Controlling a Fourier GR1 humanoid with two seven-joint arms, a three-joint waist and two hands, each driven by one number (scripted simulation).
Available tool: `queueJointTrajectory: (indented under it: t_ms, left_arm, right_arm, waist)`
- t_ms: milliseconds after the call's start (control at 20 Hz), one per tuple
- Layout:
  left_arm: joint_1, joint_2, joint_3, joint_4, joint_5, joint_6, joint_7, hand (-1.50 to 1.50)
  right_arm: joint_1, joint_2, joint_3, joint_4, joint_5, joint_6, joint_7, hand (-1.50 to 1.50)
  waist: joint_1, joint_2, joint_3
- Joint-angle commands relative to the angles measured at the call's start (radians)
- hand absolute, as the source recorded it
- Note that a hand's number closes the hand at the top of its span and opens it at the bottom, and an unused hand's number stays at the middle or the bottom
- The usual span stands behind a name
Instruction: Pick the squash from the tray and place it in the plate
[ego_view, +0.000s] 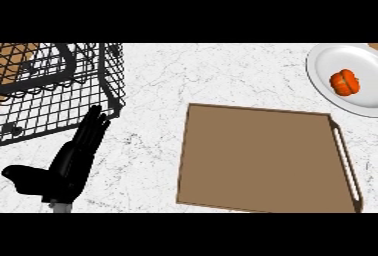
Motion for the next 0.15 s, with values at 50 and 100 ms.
queueJointTrajectory:
  t_ms: [50, 100]
  left_arm:
    - [0.057, 0.008, -0.023, 0.133, 0.030, -0.022, 0.090, 0.00]
    - [0.027, -0.002, -0.032, 0.120, 0.014, 0.004, 0.117, 0.00]
  right_arm:
    - [0.039, -0.006, 0.013, 0.019, 0.015, 0.058, -0.113, -1.50]
    - [0.054, -0.008, 0.018, 0.019, 0.022, 0.053, -0.132, -1.50]
  waist:
    - [0.004, 0.020, -0.017]
    - [-0.006, 0.020, -0.015]
